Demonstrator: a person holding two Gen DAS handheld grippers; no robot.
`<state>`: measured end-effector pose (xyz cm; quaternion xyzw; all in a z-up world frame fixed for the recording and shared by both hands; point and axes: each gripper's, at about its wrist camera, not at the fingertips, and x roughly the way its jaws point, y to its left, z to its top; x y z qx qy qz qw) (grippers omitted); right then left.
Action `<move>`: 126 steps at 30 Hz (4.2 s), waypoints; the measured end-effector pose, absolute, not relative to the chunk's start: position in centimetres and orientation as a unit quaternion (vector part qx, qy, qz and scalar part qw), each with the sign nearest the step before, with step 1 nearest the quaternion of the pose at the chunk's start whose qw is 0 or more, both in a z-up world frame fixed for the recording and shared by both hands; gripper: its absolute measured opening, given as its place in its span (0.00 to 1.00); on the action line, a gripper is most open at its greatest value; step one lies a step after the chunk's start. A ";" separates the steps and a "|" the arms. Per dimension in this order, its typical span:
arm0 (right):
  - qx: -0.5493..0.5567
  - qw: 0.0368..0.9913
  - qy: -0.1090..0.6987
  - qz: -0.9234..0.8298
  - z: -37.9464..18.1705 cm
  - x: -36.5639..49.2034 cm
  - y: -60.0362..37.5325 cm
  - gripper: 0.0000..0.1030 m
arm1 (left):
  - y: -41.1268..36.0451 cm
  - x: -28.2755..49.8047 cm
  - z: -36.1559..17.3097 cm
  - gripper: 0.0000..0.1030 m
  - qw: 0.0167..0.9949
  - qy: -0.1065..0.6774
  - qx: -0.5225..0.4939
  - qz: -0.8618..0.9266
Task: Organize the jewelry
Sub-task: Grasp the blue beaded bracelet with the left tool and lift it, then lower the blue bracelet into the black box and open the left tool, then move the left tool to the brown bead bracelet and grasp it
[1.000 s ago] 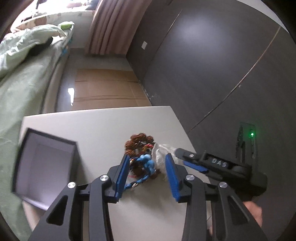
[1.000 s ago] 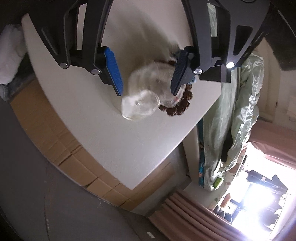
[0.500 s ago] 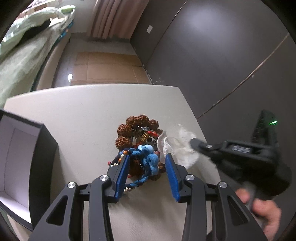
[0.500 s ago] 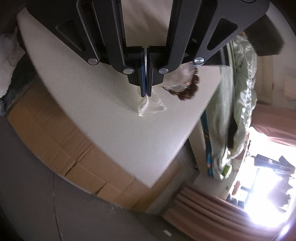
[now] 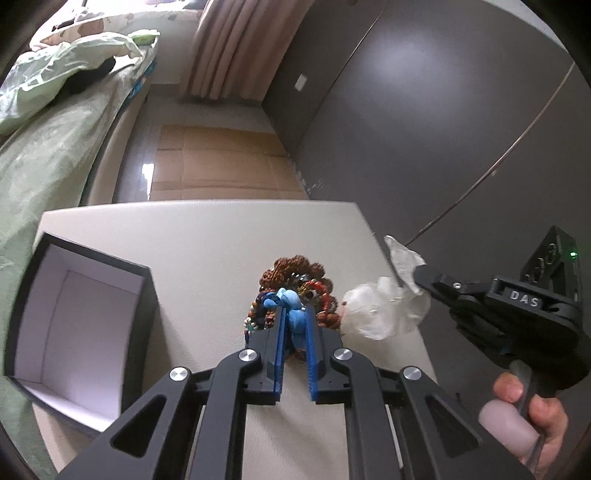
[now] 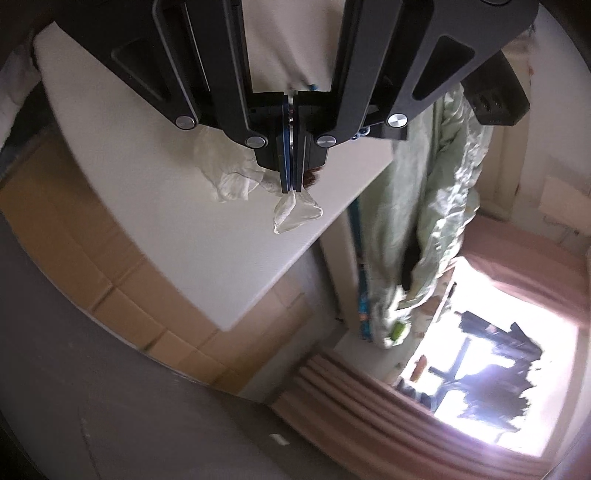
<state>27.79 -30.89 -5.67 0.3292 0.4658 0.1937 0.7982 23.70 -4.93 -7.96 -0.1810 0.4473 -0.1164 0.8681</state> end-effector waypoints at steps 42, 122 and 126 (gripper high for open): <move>0.250 0.779 0.452 0.355 -4.7 23.3 -9.9 0.92 | 11.8 15.3 1.0 0.08 0.899 0.335 -0.279 -0.028; 0.317 0.787 0.506 0.156 -7.1 29.1 -29.3 0.59 | -5.6 28.5 -14.6 0.23 0.835 0.496 -0.216 -0.101; 0.315 0.786 0.510 0.155 -7.2 29.5 -28.9 0.59 | -5.8 28.7 -14.0 0.17 0.840 0.491 -0.201 -0.108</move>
